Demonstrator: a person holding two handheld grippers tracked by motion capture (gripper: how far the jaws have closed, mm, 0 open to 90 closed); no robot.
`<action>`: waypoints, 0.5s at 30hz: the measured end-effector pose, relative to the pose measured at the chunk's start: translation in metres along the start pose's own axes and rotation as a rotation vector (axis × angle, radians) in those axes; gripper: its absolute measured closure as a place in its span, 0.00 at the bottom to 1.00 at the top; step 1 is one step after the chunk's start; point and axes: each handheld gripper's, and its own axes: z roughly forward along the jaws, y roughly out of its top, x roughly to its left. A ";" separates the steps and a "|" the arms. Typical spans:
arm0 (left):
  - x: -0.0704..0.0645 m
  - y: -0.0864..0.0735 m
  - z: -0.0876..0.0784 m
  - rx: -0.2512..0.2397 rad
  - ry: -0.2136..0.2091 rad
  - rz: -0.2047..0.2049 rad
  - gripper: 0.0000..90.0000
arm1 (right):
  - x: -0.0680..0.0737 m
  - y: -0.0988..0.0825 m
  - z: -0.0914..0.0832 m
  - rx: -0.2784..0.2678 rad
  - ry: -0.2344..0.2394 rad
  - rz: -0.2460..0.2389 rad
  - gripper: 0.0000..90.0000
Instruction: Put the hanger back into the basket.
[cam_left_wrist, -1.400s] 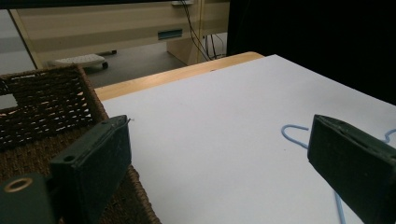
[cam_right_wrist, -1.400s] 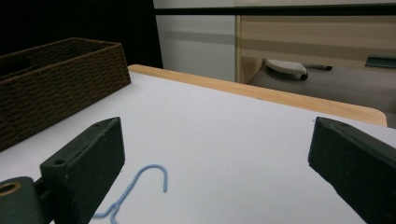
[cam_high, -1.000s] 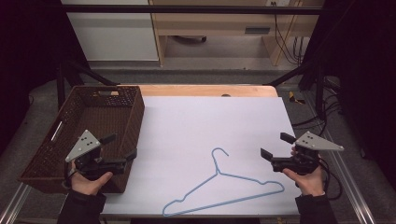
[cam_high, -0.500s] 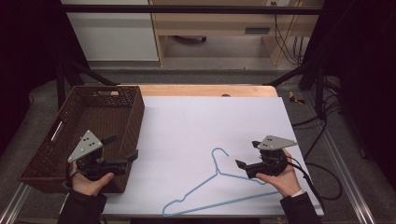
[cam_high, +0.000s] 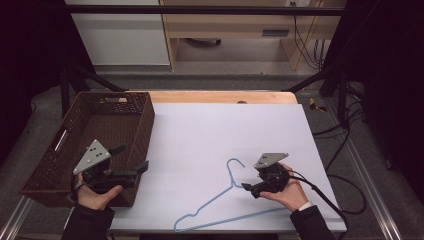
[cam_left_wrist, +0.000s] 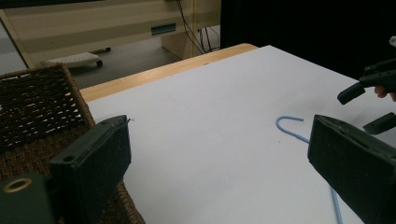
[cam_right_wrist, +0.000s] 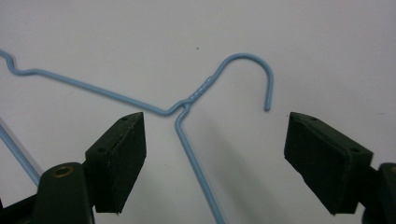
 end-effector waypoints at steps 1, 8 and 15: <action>0.000 0.000 0.000 -0.001 0.000 0.000 0.06 | 0.000 -0.001 0.002 0.010 0.004 -0.006 0.27; -0.001 -0.001 0.002 0.009 -0.003 0.002 0.06 | -0.002 -0.006 0.012 0.074 0.031 -0.002 0.44; -0.001 0.000 0.002 0.011 -0.003 0.004 0.07 | -0.001 -0.009 0.020 0.133 0.046 -0.040 0.61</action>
